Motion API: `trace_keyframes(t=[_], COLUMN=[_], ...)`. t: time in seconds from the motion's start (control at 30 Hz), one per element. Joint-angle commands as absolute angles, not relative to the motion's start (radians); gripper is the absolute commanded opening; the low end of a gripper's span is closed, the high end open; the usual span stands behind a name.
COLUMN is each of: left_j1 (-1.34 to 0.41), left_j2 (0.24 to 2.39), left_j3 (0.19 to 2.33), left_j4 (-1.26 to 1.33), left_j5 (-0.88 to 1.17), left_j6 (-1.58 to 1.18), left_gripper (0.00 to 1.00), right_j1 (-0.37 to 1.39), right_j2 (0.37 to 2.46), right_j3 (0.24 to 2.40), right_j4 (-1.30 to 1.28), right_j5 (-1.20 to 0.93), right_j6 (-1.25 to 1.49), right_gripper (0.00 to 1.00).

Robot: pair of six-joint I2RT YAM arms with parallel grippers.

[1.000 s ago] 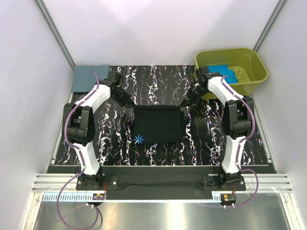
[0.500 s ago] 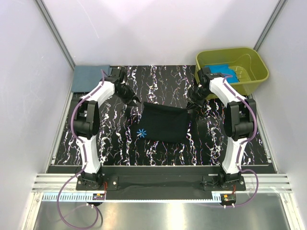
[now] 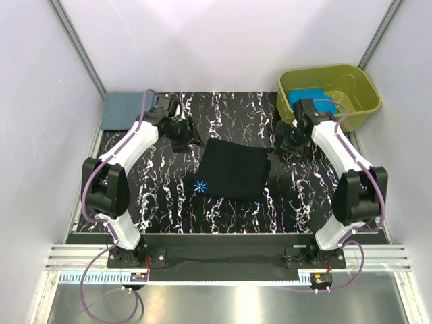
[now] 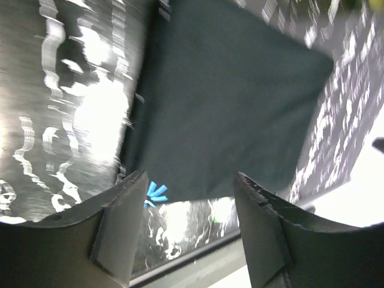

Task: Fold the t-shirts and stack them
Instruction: Fold the tshirt

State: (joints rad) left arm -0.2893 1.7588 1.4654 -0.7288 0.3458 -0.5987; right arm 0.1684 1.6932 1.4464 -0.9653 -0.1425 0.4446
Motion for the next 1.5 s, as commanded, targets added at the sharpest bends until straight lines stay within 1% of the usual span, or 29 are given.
trace_keyframes(t=[0.0,0.07,0.17,0.23,0.3,0.33,0.43,0.6,0.67,0.73,0.83,0.97,1.0,1.13,1.2,1.27,1.3,1.37,1.4,1.43,1.47], left_j1=[-0.310,-0.313,-0.313,-0.316,-0.316,-0.316,-0.311,-0.310,-0.310,-0.307,-0.304,-0.299,-0.299,-0.299,-0.299,-0.301,-0.305,-0.328,-0.343,-0.386,-0.408], left_j2=[1.747,1.765,1.781,1.781,1.782,1.787,1.812,1.855,1.858,1.858,1.865,1.879,1.879,1.813,1.781,1.727,1.709,1.678,1.675,1.693,1.715], left_j3=[1.427,1.431,1.402,1.362,1.338,1.324,1.313,1.315,1.305,1.295,1.289,1.290,1.290,1.282,1.282,1.278,1.260,1.241,1.227,1.235,1.250], left_j4=[-0.657,-0.660,-0.663,-0.658,-0.652,-0.653,-0.649,-0.641,-0.635,-0.629,-0.620,-0.612,-0.614,-0.615,-0.615,-0.591,-0.524,-0.421,-0.291,-0.241,-0.207], left_j5=[0.413,0.426,0.446,0.445,0.440,0.446,0.452,0.439,0.425,0.416,0.422,0.442,0.443,0.422,0.402,0.396,0.408,0.458,0.488,0.486,0.482], left_j6=[-0.509,-0.476,-0.480,-0.477,-0.459,-0.434,-0.397,-0.379,-0.373,-0.368,-0.365,-0.368,-0.370,-0.376,-0.400,-0.443,-0.503,-0.579,-0.656,-0.687,-0.716], left_gripper=[0.65,0.66,0.65,0.66,0.65,0.66,0.65,0.65,0.65,0.65,0.65,0.65,0.65,0.63,0.62,0.57,0.56,0.49,0.46,0.40,0.38], right_j1=[0.187,0.207,0.221,0.225,0.230,0.230,0.230,0.233,0.239,0.248,0.253,0.267,0.270,0.273,0.273,0.273,0.273,0.273,0.273,0.273,0.273], right_j2=[1.615,1.603,1.580,1.563,1.540,1.534,1.534,1.557,1.560,1.562,1.597,1.611,1.599,1.520,1.500,1.508,1.515,1.511,1.503,1.496,1.477], right_j3=[1.345,1.304,1.240,1.159,1.096,1.036,0.965,0.919,0.910,0.893,0.876,0.853,0.842,0.749,0.712,0.663,0.652,0.624,0.614,0.611,0.606], right_j4=[-0.876,-0.842,-0.804,-0.743,-0.680,-0.613,-0.513,-0.391,-0.368,-0.334,-0.305,-0.296,-0.296,-0.293,-0.232,-0.175,-0.126,-0.060,-0.051,-0.048,-0.045], right_j5=[-0.228,-0.261,-0.328,-0.423,-0.504,-0.521,-0.558,-0.652,-0.670,-0.687,-0.704,-0.712,-0.715,-0.706,-0.724,-0.745,-0.762,-0.776,-0.775,-0.770,-0.761], right_j6=[0.391,0.377,0.391,0.428,0.448,0.472,0.488,0.523,0.532,0.538,0.545,0.561,0.571,0.614,0.635,0.682,0.696,0.735,0.744,0.744,0.741], right_gripper=[0.93,0.94,0.91,0.89,0.85,0.84,0.80,0.68,0.69,0.73,0.74,0.73,0.71,0.69,0.67,0.63,0.57,0.57,0.57,0.58,0.58])
